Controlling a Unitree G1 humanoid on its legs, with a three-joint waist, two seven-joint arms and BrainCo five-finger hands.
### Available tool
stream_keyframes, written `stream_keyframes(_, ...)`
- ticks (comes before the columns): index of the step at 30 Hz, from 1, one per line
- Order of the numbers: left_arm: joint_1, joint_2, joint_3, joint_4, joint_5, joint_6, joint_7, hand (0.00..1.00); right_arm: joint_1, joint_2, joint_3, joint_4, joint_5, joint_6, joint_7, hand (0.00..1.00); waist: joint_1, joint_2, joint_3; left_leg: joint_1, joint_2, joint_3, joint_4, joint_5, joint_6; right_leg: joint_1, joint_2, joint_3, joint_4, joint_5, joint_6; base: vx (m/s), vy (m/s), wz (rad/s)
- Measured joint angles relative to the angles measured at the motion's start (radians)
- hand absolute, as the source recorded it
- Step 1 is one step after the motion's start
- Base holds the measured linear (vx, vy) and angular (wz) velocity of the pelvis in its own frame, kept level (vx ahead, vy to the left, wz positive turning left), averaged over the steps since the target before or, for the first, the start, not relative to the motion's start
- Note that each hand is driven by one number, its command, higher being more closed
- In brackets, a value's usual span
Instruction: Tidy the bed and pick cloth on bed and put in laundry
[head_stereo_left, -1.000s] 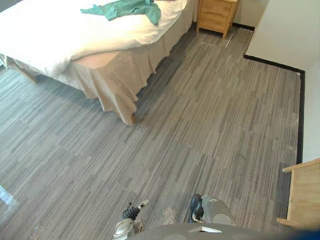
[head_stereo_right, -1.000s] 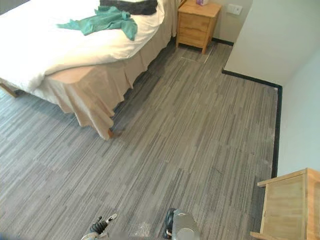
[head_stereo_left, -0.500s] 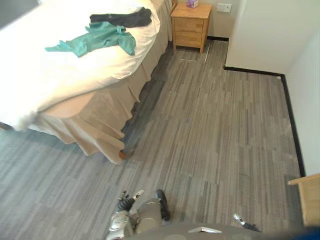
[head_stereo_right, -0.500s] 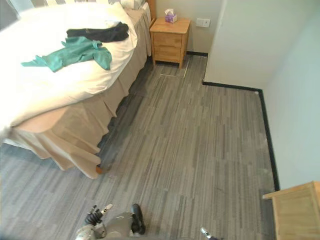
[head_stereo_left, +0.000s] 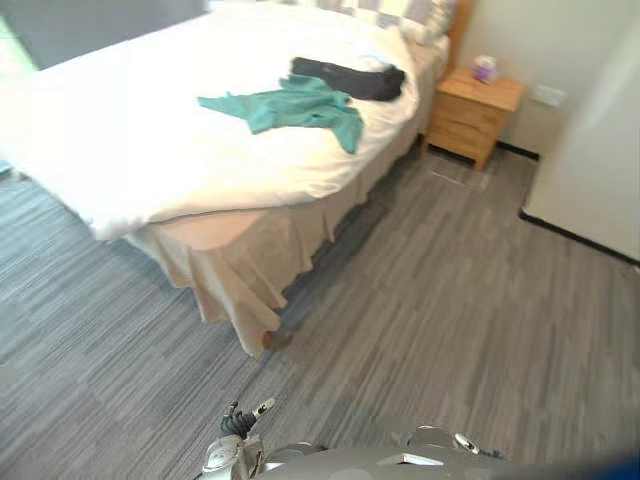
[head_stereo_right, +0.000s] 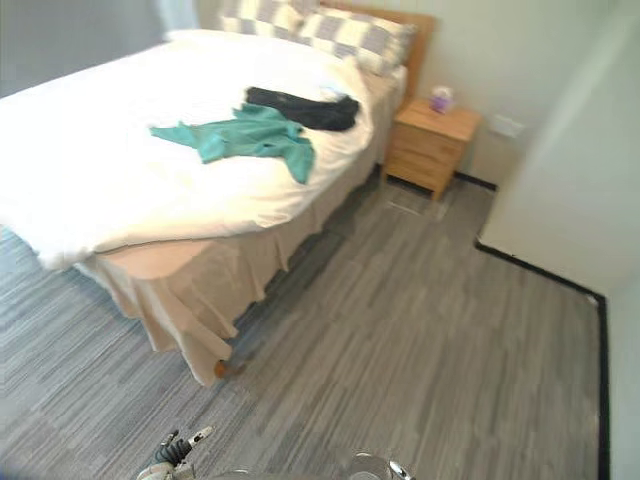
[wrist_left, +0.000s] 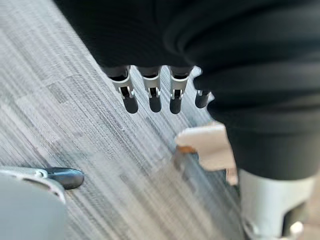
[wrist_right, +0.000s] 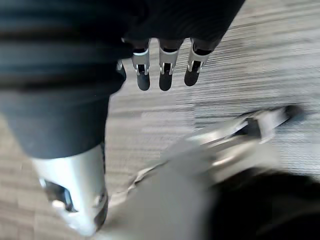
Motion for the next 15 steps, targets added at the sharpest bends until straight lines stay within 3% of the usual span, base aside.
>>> stream_keyframes(1,-0.009,-0.003,0.0,-0.002,0.0,-0.001,0.0,0.0,-0.005,-0.006,0.002,0.0,0.001,0.0,0.0,0.0,-0.001,0.01,0.008,0.003,0.029,-0.046,0.001,-0.01,-0.021,-0.007,0.047,0.034,-0.219,0.007,0.002,0.29,-0.261,0.99)
stream_keyframes(2,-0.009,-0.003,0.0,-0.002,0.0,-0.002,0.0,0.0,-0.005,-0.007,0.003,0.0,0.001,-0.001,-0.001,0.0,0.001,0.01,0.009,0.003,0.036,-0.054,0.001,-0.013,-0.026,-0.009,0.059,0.05,-0.277,0.016,0.003,0.34,-0.373,0.94)
stream_keyframes(3,-0.007,0.007,0.006,-0.003,0.0,-0.002,0.001,0.0,-0.014,-0.007,0.019,-0.001,0.002,-0.001,-0.003,0.0,0.005,-0.007,0.017,0.001,0.048,-0.091,0.002,-0.03,-0.057,-0.006,0.087,0.124,-0.513,0.085,-0.006,0.23,-0.303,0.59)
stream_keyframes(4,-0.01,0.015,0.012,-0.003,0.0,-0.002,0.001,0.0,-0.017,0.0,0.025,-0.003,0.003,-0.001,-0.003,0.0,0.005,-0.023,0.021,0.001,0.047,-0.106,0.006,-0.04,-0.073,0.001,0.086,0.144,-0.57,0.164,0.005,0.29,-0.42,0.73)
stream_keyframes(5,-0.016,0.015,0.029,0.004,0.0,0.001,0.003,0.0,-0.022,0.002,0.022,-0.005,0.011,-0.001,-0.001,0.0,0.01,-0.017,0.027,0.004,0.06,-0.112,0.008,-0.057,-0.098,0.022,0.104,0.124,-0.585,0.201,-0.019,0.29,-0.359,0.53)
stream_keyframes(6,-0.016,-0.015,0.058,-0.011,0.001,-0.001,0.002,0.0,-0.016,-0.002,0.023,-0.03,0.019,-0.002,-0.005,0.0,0.02,-0.006,0.034,-0.005,0.083,-0.023,0.049,-0.061,-0.107,0.026,0.108,0.083,-0.566,0.186,-0.016,0.34,-0.347,0.81)
stream_keyframes(7,-0.019,-0.046,0.087,-0.023,0.001,-0.003,0.002,0.0,-0.01,-0.004,0.023,-0.057,0.024,-0.009,-0.004,0.0,0.01,0.012,0.041,-0.01,0.104,0.028,0.082,-0.071,-0.102,0.033,0.105,0.05,-0.493,0.157,0.006,0.26,-0.202,0.76)
stream_keyframes(8,-0.021,-0.064,0.111,-0.026,0.001,-0.005,0.002,0.0,-0.008,-0.007,0.027,-0.071,0.027,-0.01,-0.003,0.0,0.006,0.025,0.046,-0.001,0.122,0.037,0.085,-0.07,-0.105,0.015,0.108,0.058,-0.41,0.142,-0.007,0.2,-0.184,0.92)
stream_keyframes(9,-0.011,-0.105,0.159,-0.041,0.002,-0.007,0.003,0.0,0.0,-0.012,0.053,-0.098,0.03,-0.011,-0.001,0.0,0.004,0.034,0.047,0.032,0.149,0.022,0.068,-0.084,-0.129,-0.041,0.12,0.095,-0.301,0.066,-0.036,0.16,-0.196,0.75)
stream_keyframes(10,0.004,-0.102,0.207,-0.055,0.002,-0.017,0.001,0.0,0.013,0.008,0.106,-0.105,0.03,-0.013,0.001,0.0,0.009,-0.01,0.028,0.048,0.131,0.005,0.04,-0.104,-0.156,-0.052,0.098,0.113,-0.334,0.048,-0.049,0.24,-0.307,0.66)
stream_keyframes(13,0.012,-0.11,0.263,-0.048,-0.003,-0.025,0.005,0.0,0.031,0.0,0.127,-0.098,0.024,-0.021,0.003,0.0,0.026,-0.003,0.01,0.067,0.179,-0.018,0.085,-0.115,-0.156,-0.002,0.124,0.055,-0.302,-0.035,-0.064,0.28,-0.246,0.52)
stream_keyframes(14,0.011,-0.115,0.277,-0.057,-0.002,-0.025,0.005,0.0,0.032,0.0,0.137,-0.098,0.018,-0.021,0.003,0.0,0.023,-0.005,0.008,0.015,0.188,-0.024,0.188,-0.116,-0.156,0.03,0.124,0.035,-0.319,-0.039,-0.071,0.27,-0.234,0.59)
stream_keyframes(15,0.008,-0.12,0.278,-0.075,-0.004,-0.025,0.005,0.0,0.035,-0.003,0.142,-0.103,0.016,-0.021,0.003,0.0,0.019,-0.005,0.008,-0.079,0.203,-0.037,0.392,-0.112,-0.153,0.076,0.128,0.006,-0.358,-0.039,-0.075,0.22,-0.195,0.57)
